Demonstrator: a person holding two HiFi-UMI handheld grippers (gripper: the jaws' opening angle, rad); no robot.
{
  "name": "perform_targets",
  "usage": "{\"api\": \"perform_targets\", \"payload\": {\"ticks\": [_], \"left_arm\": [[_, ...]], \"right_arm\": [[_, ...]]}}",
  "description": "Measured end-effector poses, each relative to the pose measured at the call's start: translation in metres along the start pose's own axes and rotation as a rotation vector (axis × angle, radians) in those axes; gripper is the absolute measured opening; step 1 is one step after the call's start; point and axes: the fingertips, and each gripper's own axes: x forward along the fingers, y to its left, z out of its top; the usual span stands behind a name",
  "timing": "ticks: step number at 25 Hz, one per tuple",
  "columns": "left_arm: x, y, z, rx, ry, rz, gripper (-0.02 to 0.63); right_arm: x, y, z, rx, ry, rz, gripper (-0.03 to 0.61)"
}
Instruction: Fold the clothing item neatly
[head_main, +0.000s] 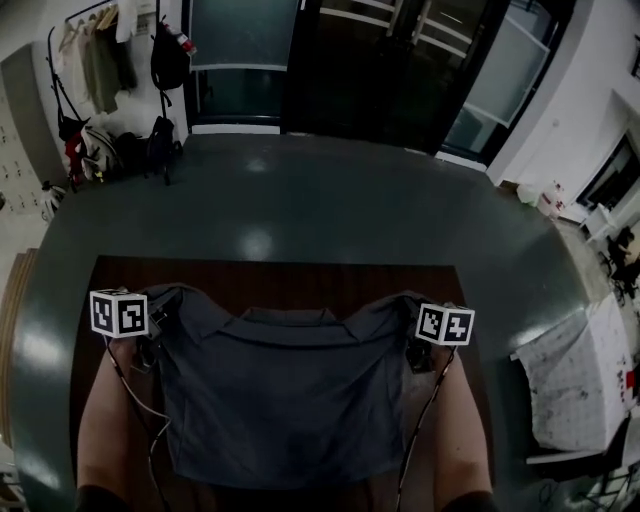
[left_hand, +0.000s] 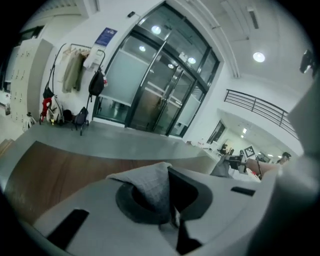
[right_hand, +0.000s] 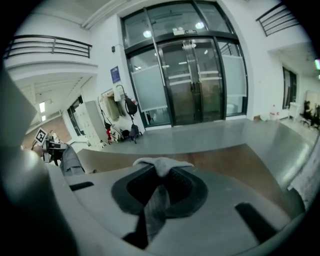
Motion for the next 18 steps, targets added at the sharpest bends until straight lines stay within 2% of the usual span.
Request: {"api": "perform_targets", "payload": {"ticks": [3, 4, 8, 10, 12, 13, 15, 17, 18], "left_arm": [[0.03, 0.025, -0.028, 0.013, 0.107, 0.005, 0.02], [0.034, 0.032, -0.033, 0.018, 0.116, 0.012, 0.023], [0.044, 0.047, -0.045, 0.011, 0.136, -0.011, 0.113], [0.042, 0.047, -0.053, 0.031, 0.184, -0.045, 0.121], [0.034, 0.047, -0.057, 0.044, 0.21, -0.067, 0.121], [0.028, 0.05, -0.055, 0.035, 0.195, -0.066, 0.121], [0.012, 0.06, -0.044, -0.013, 0.109, -0.034, 0.121], [-0.003, 0.069, -0.035, -0.054, 0.034, 0.01, 0.121], [-0.007, 0.07, -0.035, -0.052, 0.024, 0.027, 0.121]], "right_arm": [[0.029, -0.025, -0.026, -0.028, 0.074, -0.083, 0.051], [0.034, -0.029, -0.033, -0.045, 0.09, -0.103, 0.063], [0.049, -0.044, -0.053, -0.047, 0.164, -0.113, 0.109], [0.05, -0.053, -0.05, 0.023, 0.147, -0.109, 0.11], [0.044, -0.062, -0.036, 0.14, 0.066, -0.112, 0.11], [0.039, -0.067, -0.027, 0.186, 0.011, -0.125, 0.11], [0.026, -0.074, -0.008, 0.212, -0.092, -0.16, 0.11], [0.02, -0.063, 0.0, 0.164, -0.121, -0.142, 0.11], [0.021, -0.05, -0.002, 0.124, -0.106, -0.109, 0.109]]}}
